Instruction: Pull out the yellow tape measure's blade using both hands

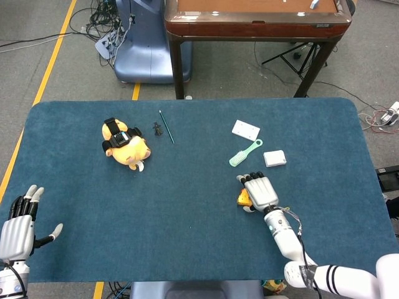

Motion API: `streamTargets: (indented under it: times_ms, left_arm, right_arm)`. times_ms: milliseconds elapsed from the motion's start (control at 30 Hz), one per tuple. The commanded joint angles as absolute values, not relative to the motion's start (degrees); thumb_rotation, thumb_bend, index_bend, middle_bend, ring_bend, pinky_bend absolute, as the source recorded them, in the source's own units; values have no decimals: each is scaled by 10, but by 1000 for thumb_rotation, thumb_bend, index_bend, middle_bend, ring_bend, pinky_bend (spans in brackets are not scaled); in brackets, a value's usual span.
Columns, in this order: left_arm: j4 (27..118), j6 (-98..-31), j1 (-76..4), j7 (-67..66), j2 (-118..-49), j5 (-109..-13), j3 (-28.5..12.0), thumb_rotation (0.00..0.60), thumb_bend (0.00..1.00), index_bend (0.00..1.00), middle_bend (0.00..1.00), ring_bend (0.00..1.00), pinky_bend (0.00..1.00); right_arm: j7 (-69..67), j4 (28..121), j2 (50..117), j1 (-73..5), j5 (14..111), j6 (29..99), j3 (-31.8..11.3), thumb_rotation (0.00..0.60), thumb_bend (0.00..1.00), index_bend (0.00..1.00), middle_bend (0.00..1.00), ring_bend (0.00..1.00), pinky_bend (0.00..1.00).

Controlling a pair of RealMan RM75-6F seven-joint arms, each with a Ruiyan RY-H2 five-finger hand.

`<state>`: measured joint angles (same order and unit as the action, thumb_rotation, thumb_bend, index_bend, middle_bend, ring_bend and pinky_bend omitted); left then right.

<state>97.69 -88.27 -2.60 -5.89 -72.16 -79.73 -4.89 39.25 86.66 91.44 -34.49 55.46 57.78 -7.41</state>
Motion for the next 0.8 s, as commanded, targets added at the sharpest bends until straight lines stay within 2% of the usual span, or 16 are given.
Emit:
streamTargets:
  times_ms: [33, 300, 533, 800]
  left_arm:
    - [977, -882, -27, -59, -723, -799, -49, 600, 215, 42, 0, 0, 11]
    - [980, -884, -26, -63, -725, -802, -49, 600, 216, 42, 0, 0, 11]
    - [981, -884, -24, -64, -724, -801, -49, 600, 215, 42, 0, 0, 11]
    - [983, -878, -28, -60, -723, -800, -51, 600, 215, 42, 0, 0, 11]
  right_arm:
    - [396, 878, 901, -340, 549, 584, -65, 600, 146, 226, 291, 203, 176]
    - [391, 875, 898, -346, 543, 576, -55, 600, 199, 249, 305, 206, 176]
    - [385, 871, 898, -349, 539, 572, -50, 600, 328, 290, 332, 221, 176]
    - [386, 870, 897, -352, 527, 571, -44, 600, 400, 324, 355, 235, 176]
